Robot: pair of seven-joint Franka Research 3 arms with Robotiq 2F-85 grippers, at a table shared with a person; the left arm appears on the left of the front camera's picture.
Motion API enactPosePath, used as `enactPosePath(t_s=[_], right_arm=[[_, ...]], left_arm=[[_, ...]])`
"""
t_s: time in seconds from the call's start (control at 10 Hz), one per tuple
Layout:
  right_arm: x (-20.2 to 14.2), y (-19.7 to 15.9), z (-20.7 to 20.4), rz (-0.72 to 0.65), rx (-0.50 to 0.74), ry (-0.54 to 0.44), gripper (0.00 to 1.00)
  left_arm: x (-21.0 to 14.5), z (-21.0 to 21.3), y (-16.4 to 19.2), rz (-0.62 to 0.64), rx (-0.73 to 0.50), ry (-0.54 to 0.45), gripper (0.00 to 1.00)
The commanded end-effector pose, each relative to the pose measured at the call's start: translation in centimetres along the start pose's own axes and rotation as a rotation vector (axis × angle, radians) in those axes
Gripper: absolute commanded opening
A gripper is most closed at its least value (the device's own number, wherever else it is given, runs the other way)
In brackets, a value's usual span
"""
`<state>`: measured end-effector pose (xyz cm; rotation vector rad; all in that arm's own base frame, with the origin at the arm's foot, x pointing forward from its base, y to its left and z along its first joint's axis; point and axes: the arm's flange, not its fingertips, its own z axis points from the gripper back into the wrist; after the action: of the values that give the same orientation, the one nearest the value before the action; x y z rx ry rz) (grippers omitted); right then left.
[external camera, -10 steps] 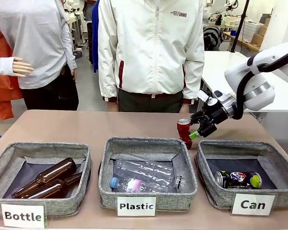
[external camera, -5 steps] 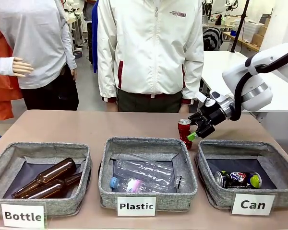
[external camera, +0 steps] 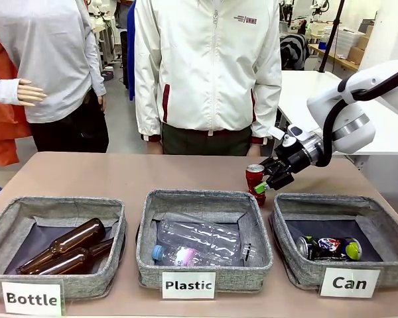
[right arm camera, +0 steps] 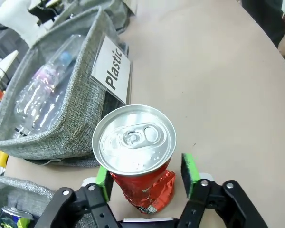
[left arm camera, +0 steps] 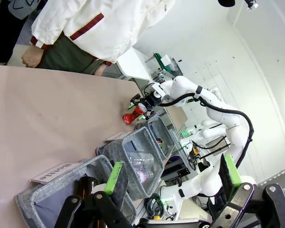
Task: Sort the can waste into the basket.
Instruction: Pick up the can waste from the table and place it in the right Fabric basket.
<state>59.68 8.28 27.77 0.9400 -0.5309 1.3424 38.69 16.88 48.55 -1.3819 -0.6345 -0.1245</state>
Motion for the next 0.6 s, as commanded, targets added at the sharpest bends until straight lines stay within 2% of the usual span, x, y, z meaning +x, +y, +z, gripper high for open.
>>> enactPosePath(t_s=[0.0,0.1,0.5], right_arm=[[0.5,-0.8,0.37,-0.031,0.036,-0.01,0.35],[0.51,-0.8,0.34,-0.034,0.037,-0.015,0.0],[0.94,-0.55,0.62,-0.034,0.02,-0.017,0.0]], left_arm=[[-0.16,-0.01,-0.36,0.006,0.01,0.002,1.0],[-0.16,-0.01,-0.36,0.006,0.01,0.002,1.0],[-0.16,-0.01,-0.36,0.006,0.01,0.002,1.0]])
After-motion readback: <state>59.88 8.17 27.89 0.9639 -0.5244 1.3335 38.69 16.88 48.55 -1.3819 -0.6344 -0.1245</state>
